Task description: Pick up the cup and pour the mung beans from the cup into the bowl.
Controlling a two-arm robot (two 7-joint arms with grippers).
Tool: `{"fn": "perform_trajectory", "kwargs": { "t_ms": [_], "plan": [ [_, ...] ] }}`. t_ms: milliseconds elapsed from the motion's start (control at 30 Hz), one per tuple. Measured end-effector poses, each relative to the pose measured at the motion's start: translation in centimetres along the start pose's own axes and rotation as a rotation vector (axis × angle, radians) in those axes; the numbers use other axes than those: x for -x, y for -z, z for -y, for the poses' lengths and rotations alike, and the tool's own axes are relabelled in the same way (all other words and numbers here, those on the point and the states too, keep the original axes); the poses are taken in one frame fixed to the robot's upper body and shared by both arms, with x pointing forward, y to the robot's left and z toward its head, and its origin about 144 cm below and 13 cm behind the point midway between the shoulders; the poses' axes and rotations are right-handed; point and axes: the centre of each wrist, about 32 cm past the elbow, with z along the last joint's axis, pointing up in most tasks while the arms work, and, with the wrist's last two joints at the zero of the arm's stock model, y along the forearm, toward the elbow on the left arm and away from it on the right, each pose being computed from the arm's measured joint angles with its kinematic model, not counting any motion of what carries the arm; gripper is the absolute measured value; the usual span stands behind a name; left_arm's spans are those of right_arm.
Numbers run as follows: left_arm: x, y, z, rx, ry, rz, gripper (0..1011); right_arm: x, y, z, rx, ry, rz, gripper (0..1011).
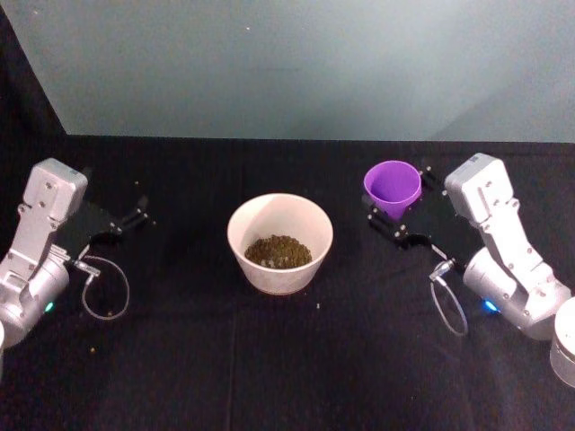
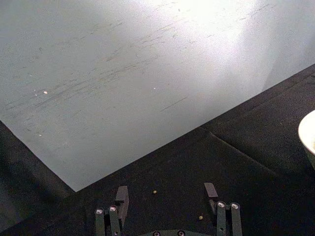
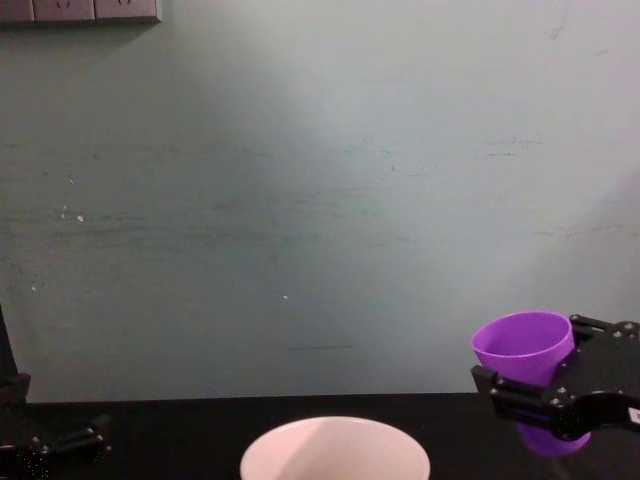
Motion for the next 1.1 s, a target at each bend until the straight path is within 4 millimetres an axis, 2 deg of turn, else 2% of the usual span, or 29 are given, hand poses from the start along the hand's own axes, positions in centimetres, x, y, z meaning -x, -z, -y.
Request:
{"fn": "perform_trajectory", "kwargs": {
  "t_ms": [267,400,667,900,1100],
  "plan": [
    [0.0,0.0,0.0,0.000,0.000,0.000,1000,-0.6,2.6,-0.3,-0.042,-0.016,-0.075,726],
    [0.0,0.0,0.0,0.000,0.000,0.000,1000,-0.8,4.7,-0.7,-0.079,-0.033,-0.139,726],
    [0.0,0.0,0.0,0.000,0.000,0.000,1000,-0.6,7.6,-1.7,-0.125,-0.070,-0.248,726],
    [0.0,0.0,0.0,0.000,0.000,0.000,1000,-0.4,9.2,-2.4,-0.121,-0.091,-0.311,726],
    [0.0,0.0,0.0,0.000,0.000,0.000,1000,-0.3,9.7,-2.9,-0.107,-0.102,-0.327,726]
  ]
}}
